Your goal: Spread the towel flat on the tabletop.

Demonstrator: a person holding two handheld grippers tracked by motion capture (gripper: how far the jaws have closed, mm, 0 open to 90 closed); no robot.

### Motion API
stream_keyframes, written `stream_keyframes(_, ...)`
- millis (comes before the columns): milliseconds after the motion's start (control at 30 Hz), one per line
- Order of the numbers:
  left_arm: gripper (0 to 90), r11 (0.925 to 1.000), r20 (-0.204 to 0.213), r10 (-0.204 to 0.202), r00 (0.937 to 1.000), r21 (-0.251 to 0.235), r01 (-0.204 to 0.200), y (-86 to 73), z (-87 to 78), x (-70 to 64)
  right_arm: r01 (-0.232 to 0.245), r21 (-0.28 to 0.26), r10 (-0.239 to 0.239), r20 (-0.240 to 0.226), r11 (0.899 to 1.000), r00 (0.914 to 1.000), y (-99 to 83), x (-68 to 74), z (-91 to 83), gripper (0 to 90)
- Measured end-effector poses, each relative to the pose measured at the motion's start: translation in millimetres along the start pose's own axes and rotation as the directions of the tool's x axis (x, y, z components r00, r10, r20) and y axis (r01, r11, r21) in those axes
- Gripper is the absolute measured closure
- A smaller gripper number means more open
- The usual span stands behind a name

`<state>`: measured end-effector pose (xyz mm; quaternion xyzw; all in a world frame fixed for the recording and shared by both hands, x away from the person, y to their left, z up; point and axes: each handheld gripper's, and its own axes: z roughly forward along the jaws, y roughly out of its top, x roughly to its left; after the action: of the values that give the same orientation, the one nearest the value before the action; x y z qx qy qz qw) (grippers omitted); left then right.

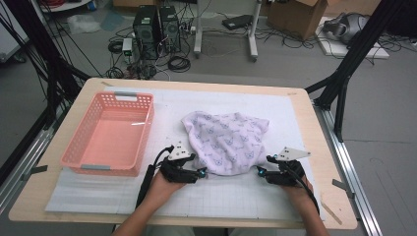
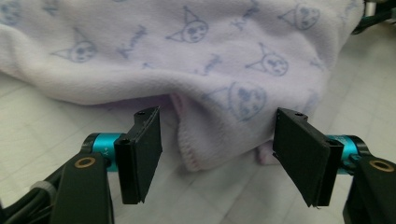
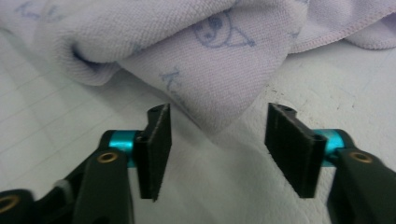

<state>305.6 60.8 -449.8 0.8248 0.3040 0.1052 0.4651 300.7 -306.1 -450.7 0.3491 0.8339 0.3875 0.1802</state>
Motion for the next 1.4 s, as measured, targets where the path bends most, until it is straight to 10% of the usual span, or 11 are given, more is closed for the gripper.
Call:
stream_keyframes(67,38.8,0.9975,-0.016,0.028,0.9995,0.065,-0.027,1.9,6.1,-3.1,0.011,0.012,-0.011,-0.005,1.000,0.9999,1.2,0.5,2.1,58.4)
stream_keyframes(200,79.0,0.9987,0.005,0.027,0.9996,0.042,-0.027,1.6,3.3,-2.4,0.044,-0.007,-0.044,-0.055,0.999,0.9975,1.5,3.1,1.0,83.9)
stream_keyframes(400,80.8,0.9947,-0.003,0.026,0.9997,-0.099,-0.026,1.9,-28.5,-2.2,0.041,-0.044,-0.046,-0.116,0.998,0.9922,2.4,10.3,-18.1,84.8)
stream_keyframes(667,81.3,0.9666,0.022,0.002,0.9998,-0.256,0.004,13.1,-83.5,3.4,0.021,-0.151,-0.045,-0.158,0.988,0.9864,12.6,18.5,-67.6,85.1)
stream_keyframes(867,81.7,0.9497,-0.014,-0.006,0.9999,-0.313,0.002,40.7,-89.9,18.7,-0.092,-0.275,0.041,-0.185,0.957,0.9818,36.7,10.3,-92.3,85.2)
stream_keyframes(1100,81.9,0.9531,-0.124,-0.099,0.9873,-0.297,0.059,67.5,-62.2,53.5,-0.121,-0.305,0.101,-0.081,0.945,0.9916,79.0,-11.9,-73.9,85.1)
stream_keyframes(1400,81.8,0.9723,-0.212,-0.151,0.9656,-0.208,0.107,58.7,-23.1,82.5,-0.166,-0.199,0.185,0.081,0.966,0.9795,94.0,-44.1,-12.1,85.0)
